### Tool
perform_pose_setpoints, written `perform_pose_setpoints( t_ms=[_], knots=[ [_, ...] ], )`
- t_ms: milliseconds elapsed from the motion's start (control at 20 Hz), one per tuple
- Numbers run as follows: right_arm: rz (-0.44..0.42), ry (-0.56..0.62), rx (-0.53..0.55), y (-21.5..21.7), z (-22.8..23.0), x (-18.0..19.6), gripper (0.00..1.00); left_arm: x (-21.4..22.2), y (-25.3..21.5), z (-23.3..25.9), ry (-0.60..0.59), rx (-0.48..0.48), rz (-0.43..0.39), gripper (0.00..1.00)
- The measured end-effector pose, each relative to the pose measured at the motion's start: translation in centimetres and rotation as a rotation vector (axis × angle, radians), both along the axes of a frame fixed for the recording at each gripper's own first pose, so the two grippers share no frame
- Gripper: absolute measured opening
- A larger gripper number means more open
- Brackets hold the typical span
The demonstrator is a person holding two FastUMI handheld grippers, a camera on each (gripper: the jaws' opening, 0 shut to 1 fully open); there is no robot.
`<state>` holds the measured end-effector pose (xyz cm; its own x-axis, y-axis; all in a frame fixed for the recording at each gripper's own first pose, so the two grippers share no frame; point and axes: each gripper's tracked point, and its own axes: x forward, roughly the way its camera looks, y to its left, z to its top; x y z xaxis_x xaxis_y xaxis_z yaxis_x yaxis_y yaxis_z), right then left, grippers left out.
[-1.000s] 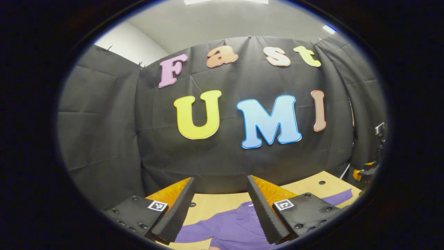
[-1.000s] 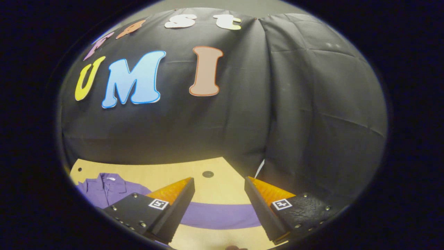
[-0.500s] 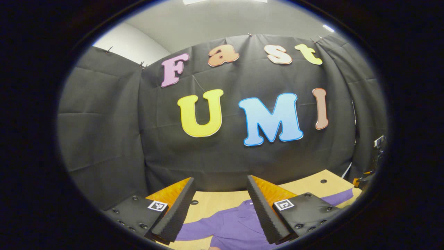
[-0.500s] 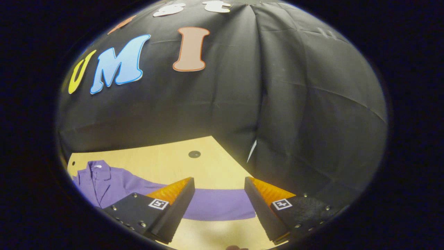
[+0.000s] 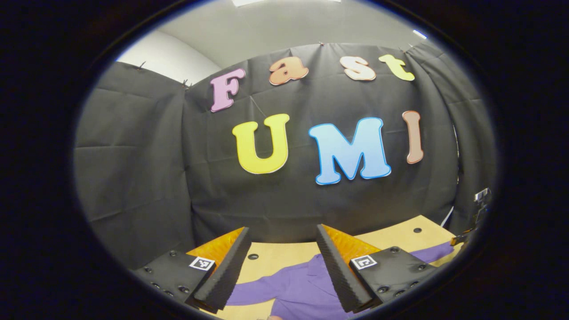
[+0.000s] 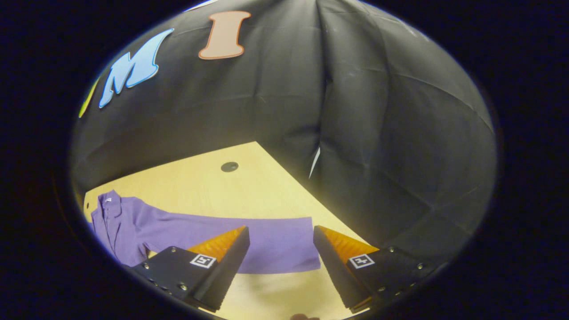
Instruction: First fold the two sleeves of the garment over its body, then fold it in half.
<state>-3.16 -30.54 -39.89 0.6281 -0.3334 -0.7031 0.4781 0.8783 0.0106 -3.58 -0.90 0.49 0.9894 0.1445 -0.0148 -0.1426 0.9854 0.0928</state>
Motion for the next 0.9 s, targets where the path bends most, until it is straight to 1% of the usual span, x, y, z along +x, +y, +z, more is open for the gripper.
perform_pose_setpoints(
  t_ms=[250,400,700,750,900],
  knots=[
    [0.011,0.071,0.046,0.1,-3.6,0.1,0.93,-0.6,0.7,-0.5,0.017,-0.002,0.041,0.93],
    [0.007,0.107,0.074,0.2,-4.7,0.0,0.93,-0.8,1.3,-0.8,0.03,-0.002,0.063,0.93],
    [0.021,0.204,0.081,0.7,-8.2,-0.2,0.93,-0.2,1.7,-1.2,0.042,-0.008,0.084,0.93],
    [0.024,0.205,0.089,1.1,-8.7,-0.2,0.93,0.0,1.6,-1.3,0.043,-0.009,0.084,0.93],
    [0.028,0.198,0.094,1.3,-8.8,-0.6,0.97,0.4,1.4,-1.5,0.049,-0.017,0.08,0.93]
  ],
)
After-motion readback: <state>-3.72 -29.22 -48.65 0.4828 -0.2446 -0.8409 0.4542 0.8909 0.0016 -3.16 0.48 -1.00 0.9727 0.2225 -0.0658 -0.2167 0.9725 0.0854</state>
